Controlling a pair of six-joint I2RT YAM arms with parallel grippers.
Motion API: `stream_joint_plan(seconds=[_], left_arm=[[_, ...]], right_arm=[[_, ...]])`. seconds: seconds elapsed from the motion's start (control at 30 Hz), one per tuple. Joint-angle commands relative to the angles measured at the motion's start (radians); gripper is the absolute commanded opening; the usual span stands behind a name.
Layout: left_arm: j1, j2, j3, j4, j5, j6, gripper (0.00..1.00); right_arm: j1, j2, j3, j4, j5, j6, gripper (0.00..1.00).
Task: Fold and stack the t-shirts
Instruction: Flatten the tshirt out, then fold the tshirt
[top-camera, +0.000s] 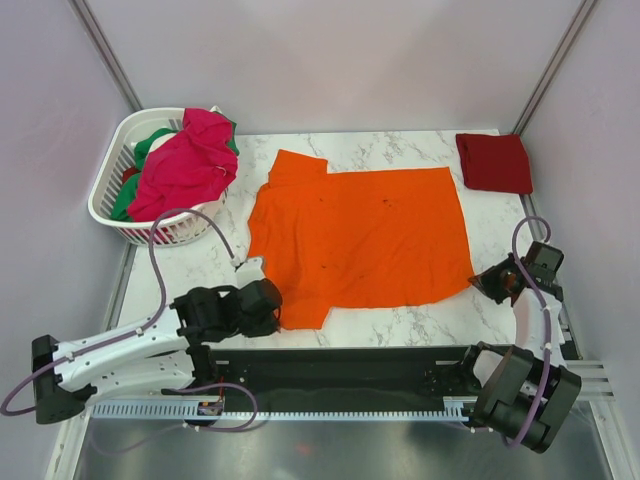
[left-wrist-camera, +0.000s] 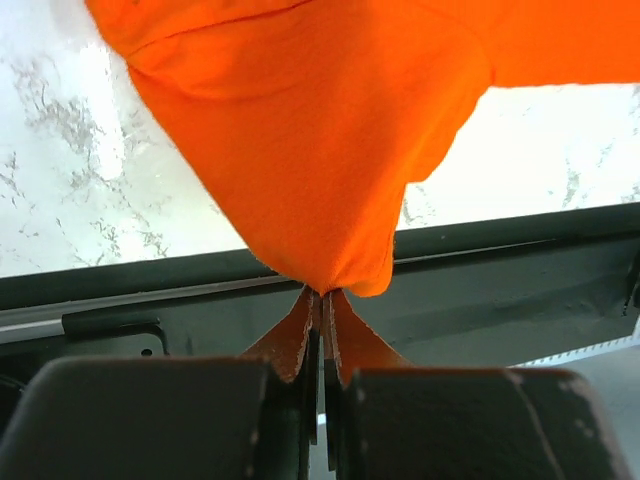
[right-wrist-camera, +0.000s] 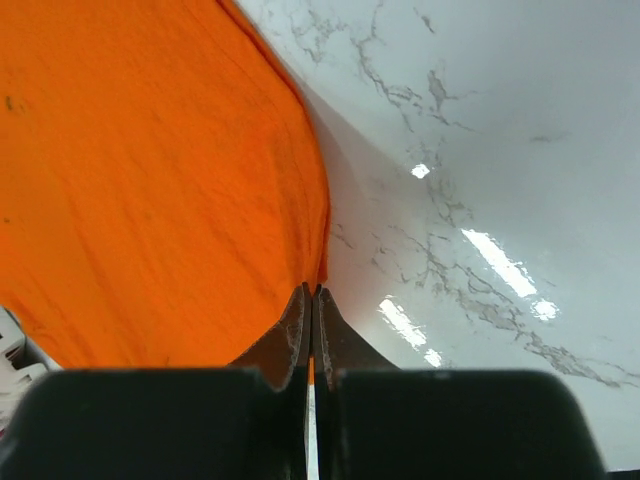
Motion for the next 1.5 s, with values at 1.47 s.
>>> stream_joint_plan(seconds=[1.47], left_arm=[[0.775, 1.357, 1.324, -0.067, 0.223, 0.878, 0.31]], right_arm=[[0.227, 0.824, 0.685, 0.264, 0.180, 0.226, 0.29]])
